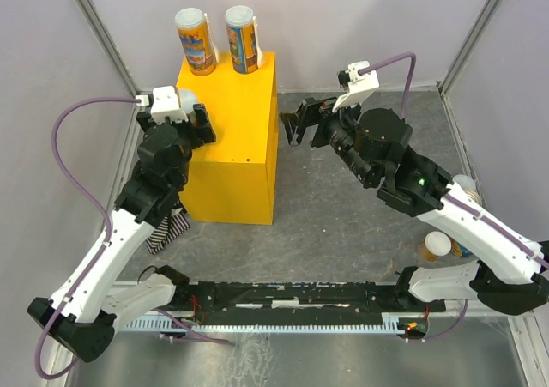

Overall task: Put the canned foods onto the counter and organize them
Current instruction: Place the canned food on the counter.

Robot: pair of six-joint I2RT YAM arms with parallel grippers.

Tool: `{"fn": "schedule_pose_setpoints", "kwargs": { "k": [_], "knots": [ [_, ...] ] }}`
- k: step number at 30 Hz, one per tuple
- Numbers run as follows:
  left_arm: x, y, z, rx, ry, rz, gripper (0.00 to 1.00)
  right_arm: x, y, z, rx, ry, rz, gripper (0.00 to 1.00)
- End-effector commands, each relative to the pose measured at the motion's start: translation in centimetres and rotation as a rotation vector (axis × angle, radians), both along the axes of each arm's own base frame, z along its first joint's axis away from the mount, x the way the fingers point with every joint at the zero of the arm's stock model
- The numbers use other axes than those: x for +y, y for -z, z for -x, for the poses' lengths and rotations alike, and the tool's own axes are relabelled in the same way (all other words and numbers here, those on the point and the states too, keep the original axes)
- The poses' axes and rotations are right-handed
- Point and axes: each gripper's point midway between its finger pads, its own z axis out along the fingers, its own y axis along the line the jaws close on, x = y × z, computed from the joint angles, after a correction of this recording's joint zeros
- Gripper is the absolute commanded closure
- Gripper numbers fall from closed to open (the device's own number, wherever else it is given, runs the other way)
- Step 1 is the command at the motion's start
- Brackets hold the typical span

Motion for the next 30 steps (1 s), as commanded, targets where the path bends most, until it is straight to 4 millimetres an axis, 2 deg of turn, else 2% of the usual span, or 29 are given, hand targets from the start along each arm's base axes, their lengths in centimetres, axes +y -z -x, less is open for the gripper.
{"fn": "schedule_pose_setpoints", "kwargs": {
  "k": [1,14,24,28,30],
  "knots": [
    [0.0,-2.6,0.1,-0.063,0.021,0.050,0.02,-0.9,-2.5,0.0,-0.039,0.004,-0.040,0.02],
    [-1.9,-5.7,2.3,-0.096,0.171,0.168,0.01,-1.1,-2.2,-0.4,-0.023,0.011,-0.024,0.01],
    [0.4,-8.7,4.8,-0.145,0.119,0.188,0.01,-0.9,-2.3,-0.3,-0.016,0.003,-0.030,0.01],
    [1.1,-10.6,5.5,-0.186,0.105,0.185,0.01,-1.0,-2.6,-0.5,-0.020,0.011,-0.023,0.01],
    [1.2,-11.9,5.7,-0.210,0.111,0.187,0.01,-1.8,-2.9,-0.8,-0.028,0.050,-0.014,0.01]
  ]
}}
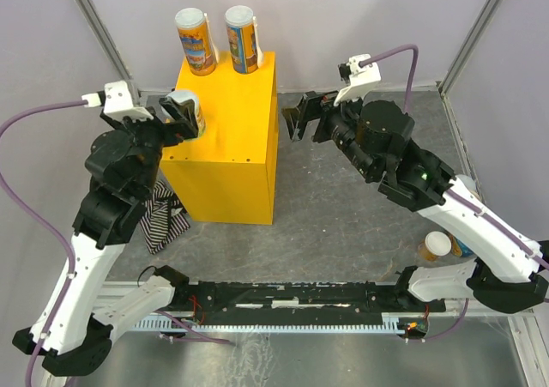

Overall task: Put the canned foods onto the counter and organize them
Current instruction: Place the canned food on the counter, then move the canned food to the center of the board.

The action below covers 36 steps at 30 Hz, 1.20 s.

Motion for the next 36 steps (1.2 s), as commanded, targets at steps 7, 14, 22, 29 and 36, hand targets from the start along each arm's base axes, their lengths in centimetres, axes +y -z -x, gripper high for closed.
{"fn": "schedule_pose_setpoints", "kwargs": {
  "k": [7,14,22,29,36],
  "knots": [
    [-0.7,-8.9,1.4,-0.179,0.078,0.056,0.01,-7.5,-0.5,-4.4,0.076,0.334,-0.007,0.01],
    [-5.7,-11.6,0.3,-0.206,0.304,0.094,0.01,-15.9,8.2,-9.2,0.388,0.640,0.047,0.01],
    [-10.7,-11.8,-0.6,-0.185,0.509,0.116,0.01,-27.1,16.1,-8.3,0.580,1.069,0.004,0.01],
    [-14.1,-11.1,-1.1,-0.159,0.602,0.128,0.01,-34.6,20.1,-6.3,0.691,1.324,-0.044,0.01],
    [-16.1,-10.1,-1.3,-0.130,0.653,0.138,0.01,-39.7,22.6,-4.4,0.762,1.521,-0.080,0.01]
  ]
}}
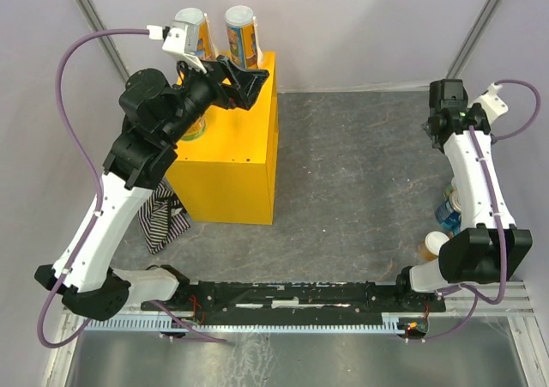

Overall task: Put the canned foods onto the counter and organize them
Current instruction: Move the canned food to the center of the board.

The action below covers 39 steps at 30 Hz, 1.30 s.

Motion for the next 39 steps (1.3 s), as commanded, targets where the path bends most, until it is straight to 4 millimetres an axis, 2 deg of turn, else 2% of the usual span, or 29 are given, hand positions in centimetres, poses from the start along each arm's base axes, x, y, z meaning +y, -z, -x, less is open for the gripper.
{"fn": "schedule_pose_setpoints", "kwargs": {
  "k": [1,6,15,23,29,39],
  "knots": [
    [-0.9,-2.8,1.3,-0.054,0.058,0.076,0.01,-3.0,1.0,1.4,0.017,0.149,0.003,0.01],
    [-1.7,-1.6,1.5,-0.029,0.073,0.075,0.01,-5.1,3.6,2.5,0.051,0.244,-0.028,0.01],
    [-4.1,0.1,2.5,0.004,0.121,0.072,0.01,-7.4,7.3,4.2,0.101,0.365,-0.075,0.01],
    [-5.7,1.2,3.2,0.020,0.145,0.073,0.01,-9.4,8.8,5.6,0.147,0.435,-0.066,0.01],
    [-6.6,1.9,3.9,0.008,0.177,0.086,0.01,-11.3,8.7,6.3,0.153,0.479,-0.037,0.01],
    [-7.6,2.5,5.1,-0.038,0.238,0.076,0.01,-13.4,9.9,7.9,0.163,0.580,-0.047,0.00]
  ]
}}
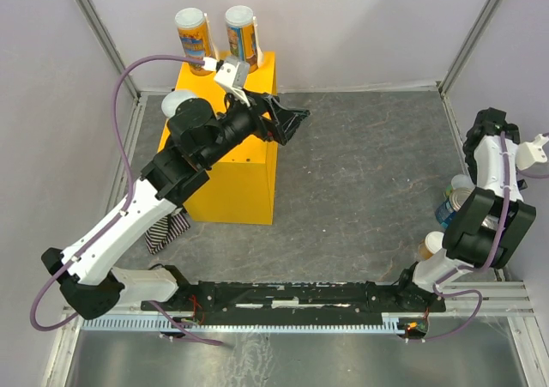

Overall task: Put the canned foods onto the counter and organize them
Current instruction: Move the canned food to the center of the board.

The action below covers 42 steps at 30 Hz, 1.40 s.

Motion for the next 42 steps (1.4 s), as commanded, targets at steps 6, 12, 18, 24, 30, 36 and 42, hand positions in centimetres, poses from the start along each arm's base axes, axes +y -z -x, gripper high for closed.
{"fn": "schedule_pose_setpoints", "kwargs": {
  "k": [6,12,18,24,30,36,42],
  "knots": [
    [0.2,-2.3,2.1,-0.093,0.063,0.069,0.01,-1.8,1.3,2.4,0.041,0.135,0.036,0.00],
    [0.1,-2.1,2.5,-0.107,0.086,0.067,0.01,-2.0,2.5,3.1,0.059,0.171,0.024,0.01],
    [0.1,-2.0,2.4,-0.114,0.085,0.060,0.01,-1.9,3.9,3.2,0.093,0.172,-0.005,0.01],
    [0.1,-1.6,2.3,-0.117,0.079,0.053,0.01,-0.5,6.8,2.5,0.086,0.146,-0.103,0.02],
    [0.5,-1.5,2.4,-0.119,0.066,0.053,0.01,1.2,7.8,0.7,0.038,0.074,-0.159,0.05],
    [1.0,-1.4,2.6,-0.126,0.059,0.051,0.01,3.8,7.7,-1.3,0.023,0.000,-0.165,0.05],
    [1.5,-1.5,2.8,-0.138,0.047,0.043,0.01,7.8,8.2,-4.2,-0.011,-0.094,-0.183,0.09]
  ]
}}
